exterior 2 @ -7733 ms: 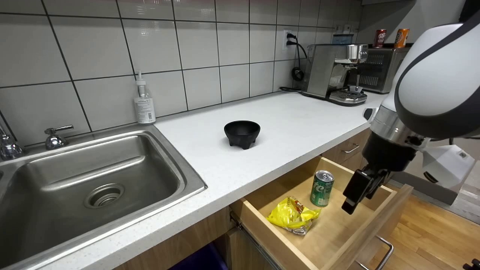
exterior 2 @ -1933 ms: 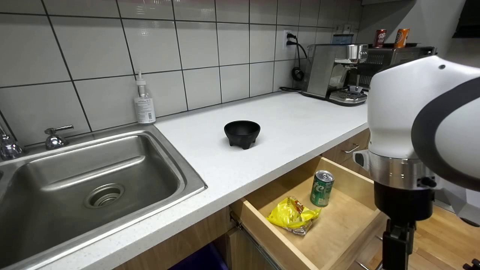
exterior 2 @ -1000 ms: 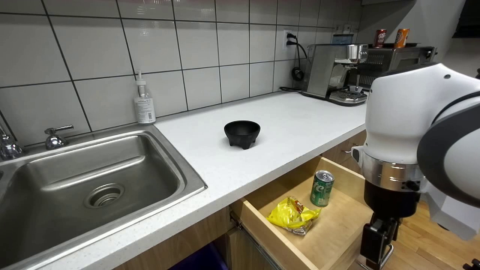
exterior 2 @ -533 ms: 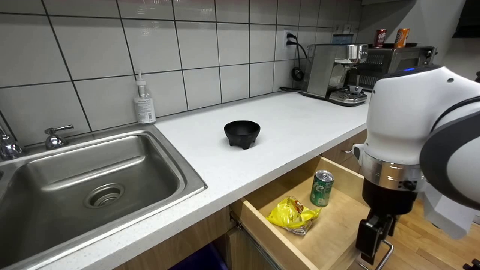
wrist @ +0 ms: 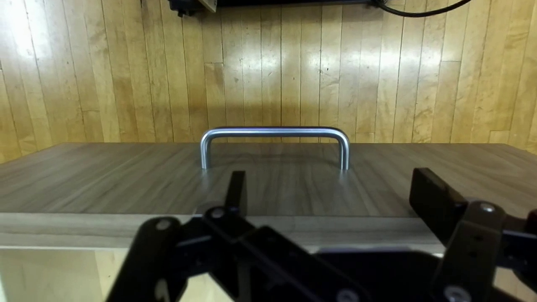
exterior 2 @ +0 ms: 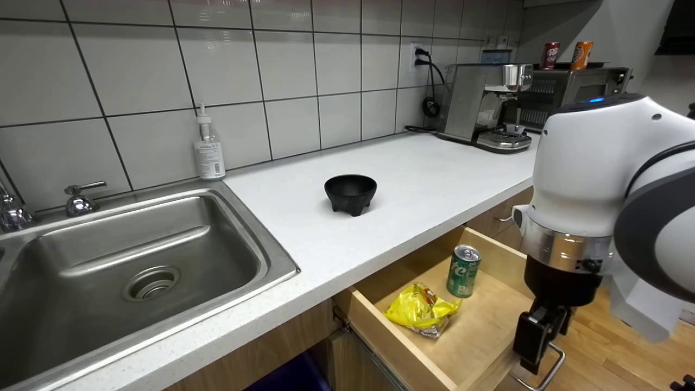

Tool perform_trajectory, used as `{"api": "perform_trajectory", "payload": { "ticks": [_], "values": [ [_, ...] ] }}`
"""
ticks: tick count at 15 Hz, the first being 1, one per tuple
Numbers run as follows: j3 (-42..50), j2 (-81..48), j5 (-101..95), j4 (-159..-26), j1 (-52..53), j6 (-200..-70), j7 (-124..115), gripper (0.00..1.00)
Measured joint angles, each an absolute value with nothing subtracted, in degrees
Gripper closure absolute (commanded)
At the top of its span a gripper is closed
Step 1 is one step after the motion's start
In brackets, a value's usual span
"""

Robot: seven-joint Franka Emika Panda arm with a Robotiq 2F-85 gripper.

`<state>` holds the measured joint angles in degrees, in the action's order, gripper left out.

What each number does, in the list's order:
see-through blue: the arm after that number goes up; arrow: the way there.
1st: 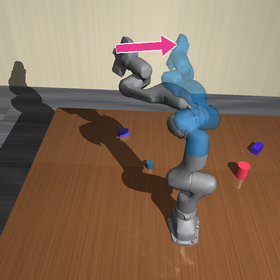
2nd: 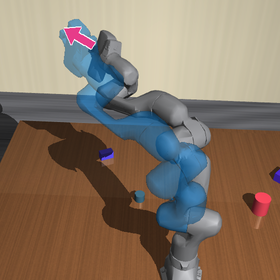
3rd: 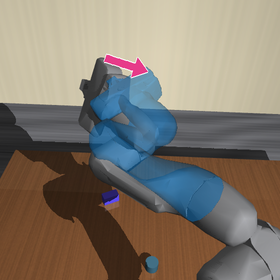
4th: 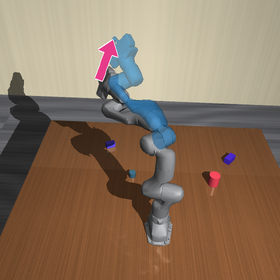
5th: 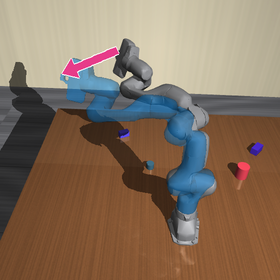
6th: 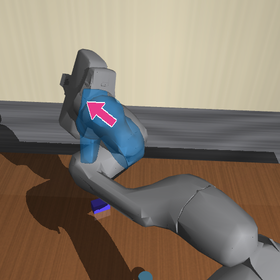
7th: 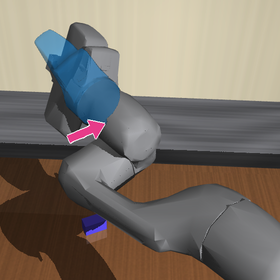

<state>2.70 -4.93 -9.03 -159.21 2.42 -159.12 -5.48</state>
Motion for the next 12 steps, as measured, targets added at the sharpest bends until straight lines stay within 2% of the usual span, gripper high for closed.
{"api": "perform_trajectory", "payload": {
  "ticks": [12],
  "values": [
    [4.5,-5.8,-11.1,-158.6,2.3,-162.0,-5.9,0.00]
  ]
}}
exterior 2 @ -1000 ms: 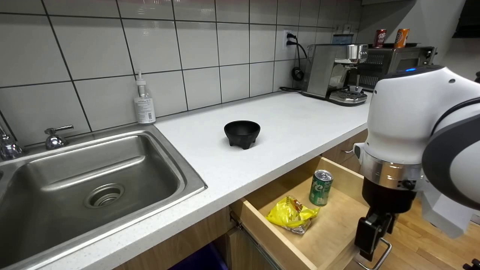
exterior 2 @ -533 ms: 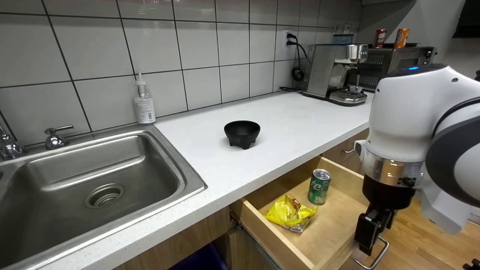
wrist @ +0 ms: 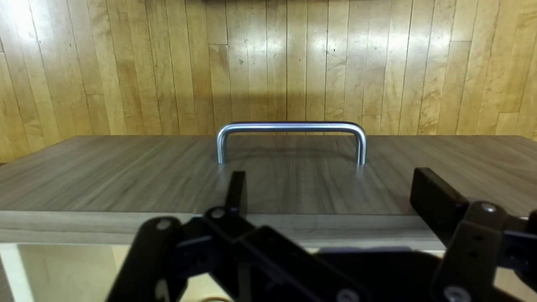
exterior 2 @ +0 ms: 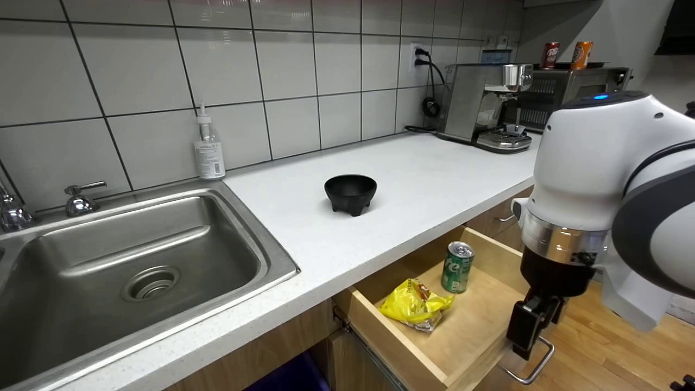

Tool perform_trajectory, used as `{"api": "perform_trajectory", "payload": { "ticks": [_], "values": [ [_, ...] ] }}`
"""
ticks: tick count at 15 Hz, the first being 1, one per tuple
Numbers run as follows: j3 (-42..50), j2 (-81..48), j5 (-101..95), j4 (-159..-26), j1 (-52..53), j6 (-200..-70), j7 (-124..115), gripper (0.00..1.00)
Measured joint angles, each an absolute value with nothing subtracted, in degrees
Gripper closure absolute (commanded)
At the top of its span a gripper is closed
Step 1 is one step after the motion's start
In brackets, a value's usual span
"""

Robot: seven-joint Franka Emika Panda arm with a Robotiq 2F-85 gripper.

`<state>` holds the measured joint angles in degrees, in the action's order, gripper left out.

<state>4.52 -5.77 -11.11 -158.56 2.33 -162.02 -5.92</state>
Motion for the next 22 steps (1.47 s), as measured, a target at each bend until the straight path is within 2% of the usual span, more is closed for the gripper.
{"api": "perform_trajectory", "payload": {
  "ticks": [22],
  "values": [
    [5.2,-7.8,-11.1,-156.6,2.3,-163.5,-5.6,0.00]
  ]
}}
